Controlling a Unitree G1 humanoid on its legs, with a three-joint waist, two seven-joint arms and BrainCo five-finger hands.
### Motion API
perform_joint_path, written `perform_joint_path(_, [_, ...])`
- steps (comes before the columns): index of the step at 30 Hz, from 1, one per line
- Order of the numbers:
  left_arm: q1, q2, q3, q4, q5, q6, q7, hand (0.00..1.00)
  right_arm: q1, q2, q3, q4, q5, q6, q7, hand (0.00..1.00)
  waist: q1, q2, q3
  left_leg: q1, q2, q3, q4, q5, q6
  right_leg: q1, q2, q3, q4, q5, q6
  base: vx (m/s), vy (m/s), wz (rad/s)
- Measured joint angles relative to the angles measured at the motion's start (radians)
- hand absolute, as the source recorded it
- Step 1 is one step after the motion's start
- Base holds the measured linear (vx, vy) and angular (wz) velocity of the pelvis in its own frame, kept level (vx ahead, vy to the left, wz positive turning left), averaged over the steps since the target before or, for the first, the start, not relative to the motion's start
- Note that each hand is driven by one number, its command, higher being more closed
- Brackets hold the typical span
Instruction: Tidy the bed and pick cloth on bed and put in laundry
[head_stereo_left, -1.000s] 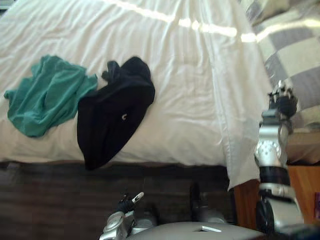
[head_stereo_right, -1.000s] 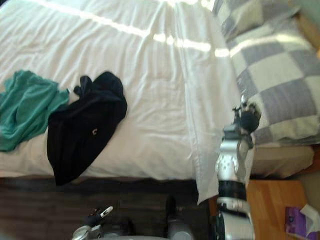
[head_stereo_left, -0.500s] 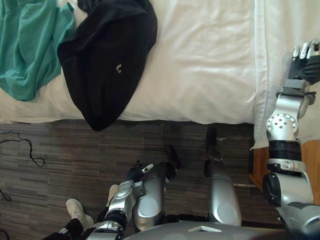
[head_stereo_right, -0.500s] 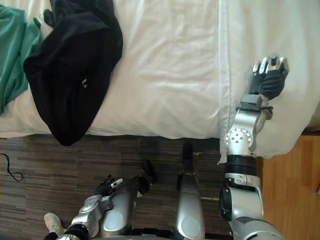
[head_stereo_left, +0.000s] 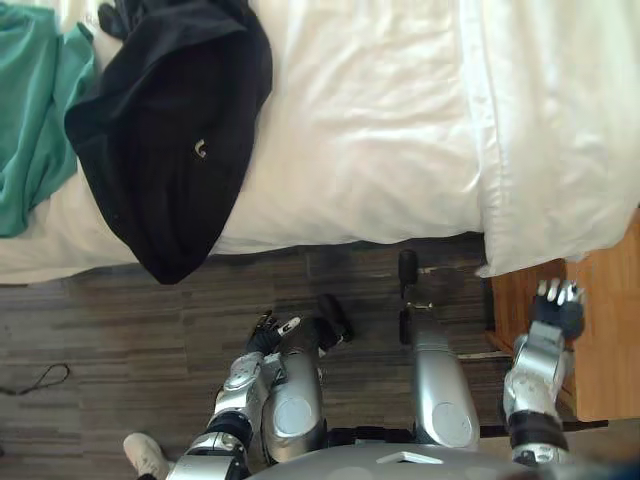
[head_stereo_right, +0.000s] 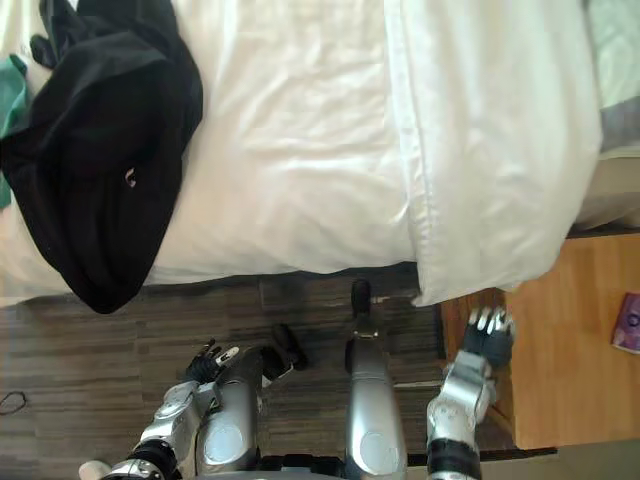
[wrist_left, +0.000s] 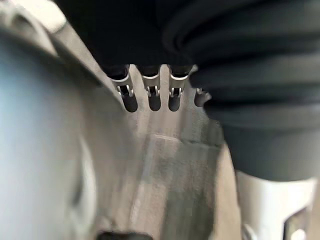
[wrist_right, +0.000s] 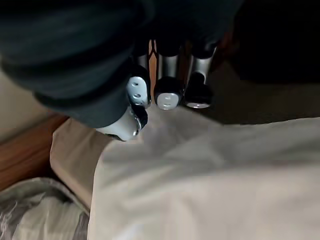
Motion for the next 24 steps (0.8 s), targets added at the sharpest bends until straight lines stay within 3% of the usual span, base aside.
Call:
perform_joint_path(3, [0.0,-0.02,0.005,0.0,0.001,0.003,-0.006,0.0,0.023,0.009,-0.001,0.082,-0.053,0.077,0.008,1.0,0.0,-0.042,-0.054,0.034,-0.008,0.016,-0.047,0.016,-0.011,0.047,0.0,0.002,-0.078,0.023,-0.011,0.07,-0.028,-0.09])
perform_joint_path(5, [0.006,-0.027,0.013,0.013,0.003,0.013,-0.01,0.0,0.036,0.024,-0.017,0.1,-0.055,0.089,0.004,1.0,0.004,-0.066,-0.096,0.069,-0.011,0.02,-0.083,0.03,-0.023,0.078,0.003,-0.005,-0.1,0.023,-0.014,0.12,-0.046,0.01])
perform_joint_path(8, [0.068,-0.038,0.066,0.014,0.011,0.026,-0.011,0.0,0.062,0.038,-0.091,0.082,-0.047,0.053,-0.035,1.0,0.01,-0.085,-0.197,0.142,-0.01,0.035,-0.15,0.048,-0.052,0.132,0.021,-0.009,-0.123,0.014,-0.021,0.17,-0.048,-0.07])
perform_joint_path(9, [0.096,-0.039,0.091,0.014,0.012,0.028,-0.011,0.0,0.074,0.037,-0.122,0.042,-0.046,0.022,-0.05,1.0,0.01,-0.084,-0.233,0.171,-0.009,0.039,-0.177,0.054,-0.063,0.153,0.028,-0.01,-0.133,0.009,-0.025,0.16,-0.039,-0.08])
perform_joint_path(12, [0.129,-0.045,0.134,0.03,0.019,0.039,-0.01,0.0,0.106,0.034,-0.198,-0.14,-0.042,-0.082,-0.053,1.0,0.008,-0.084,-0.282,0.215,-0.001,0.037,-0.222,0.066,-0.084,0.191,0.045,-0.032,-0.149,0.005,-0.024,0.18,-0.072,0.01])
perform_joint_path(15, [0.133,-0.043,0.138,0.041,0.041,0.054,-0.011,0.0,0.105,0.013,-0.236,-0.333,-0.081,-0.147,-0.038,1.0,0.008,-0.093,-0.295,0.242,0.001,0.032,-0.249,0.076,-0.092,0.214,0.052,-0.045,-0.151,0.005,-0.024,0.05,-0.055,0.05])
perform_joint_path(18, [0.138,-0.032,0.137,0.041,0.061,0.061,-0.011,0.0,0.074,-0.015,-0.217,-0.462,-0.142,-0.148,-0.003,1.0,0.01,-0.11,-0.31,0.237,0.0,0.015,-0.251,0.081,-0.092,0.216,0.051,-0.055,-0.152,0.005,-0.024,-0.01,-0.025,0.13])
perform_joint_path(21, [0.142,-0.009,0.127,0.042,0.082,0.064,-0.012,0.0,-0.04,-0.062,-0.156,-0.468,-0.169,-0.136,0.012,1.0,0.011,-0.12,-0.312,0.217,-0.013,-0.018,-0.253,0.092,-0.086,0.211,0.04,-0.063,-0.152,0.005,-0.024,-0.04,-0.02,0.24])
perform_joint_path(24, [0.138,-0.002,0.125,0.041,0.081,0.062,-0.019,0.0,-0.26,-0.185,-0.101,-0.37,-0.169,-0.097,-0.024,1.0,0.016,-0.097,-0.28,0.176,-0.045,-0.051,-0.255,0.107,-0.067,0.187,0.011,-0.067,-0.151,0.008,-0.021,-0.09,-0.003,0.29])
